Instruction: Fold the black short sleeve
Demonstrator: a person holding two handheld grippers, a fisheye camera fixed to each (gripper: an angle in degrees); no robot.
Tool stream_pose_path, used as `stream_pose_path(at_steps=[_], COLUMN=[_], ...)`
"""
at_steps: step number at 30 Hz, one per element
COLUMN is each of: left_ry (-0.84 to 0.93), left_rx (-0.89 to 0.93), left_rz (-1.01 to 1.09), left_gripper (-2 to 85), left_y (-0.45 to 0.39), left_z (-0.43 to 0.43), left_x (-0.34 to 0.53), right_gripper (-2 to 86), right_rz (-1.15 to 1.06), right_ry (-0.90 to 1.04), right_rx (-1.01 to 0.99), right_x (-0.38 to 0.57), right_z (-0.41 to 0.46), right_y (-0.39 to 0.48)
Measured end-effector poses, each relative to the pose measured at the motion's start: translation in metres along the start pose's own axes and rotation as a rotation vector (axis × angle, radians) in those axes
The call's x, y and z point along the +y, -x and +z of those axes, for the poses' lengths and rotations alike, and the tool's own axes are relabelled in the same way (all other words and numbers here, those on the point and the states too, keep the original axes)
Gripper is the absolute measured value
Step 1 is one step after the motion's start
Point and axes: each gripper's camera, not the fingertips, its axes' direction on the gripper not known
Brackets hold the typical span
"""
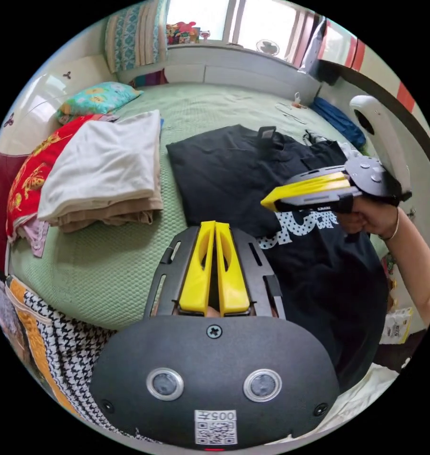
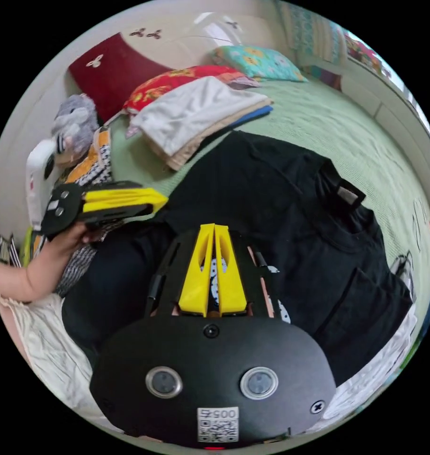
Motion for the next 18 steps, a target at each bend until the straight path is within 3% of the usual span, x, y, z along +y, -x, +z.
stream_pose_path(at_steps=[3, 6, 11, 13, 16, 18], left_ry=[0.017, -0.047, -0.198, -0.172, -0.039, -0.061], left_rx=[0.000, 0.021, 0.016, 0.030, -0.088, -0.128], left_rz=[-0.004, -0.007, 0.023, 0.012, 0.001, 0.049], left_gripper=[-0.6, -0.6, -0.7, -0.7, -0.6, -0.4], left_y=[-0.003, -0.003, -0.007, -0.009, -0.015, -0.025], left_z=[0.014, 0.002, -0.007, 0.011, 0.057, 0.068], left_x=[-0.008, -0.023, -0.081, -0.106, -0.133, -0.138], right_gripper=[-1.2, -1.3, -0.2, 0.0, -0.7, -0.9], right_rz=[-0.040, -0.007, 0.050, 0.179, 0.314, 0.371], right_ry=[0.104, 0.083, -0.127, -0.129, -0.049, -0.009], right_rx=[0.113, 0.080, 0.259, 0.369, 0.384, 0.398], right_x=[0.014, 0.032, 0.073, 0.091, 0.112, 0.125], right_z=[0.020, 0.005, -0.042, -0.049, -0.043, -0.038], right_y=[0.006, 0.000, -0.014, -0.038, -0.067, -0.079])
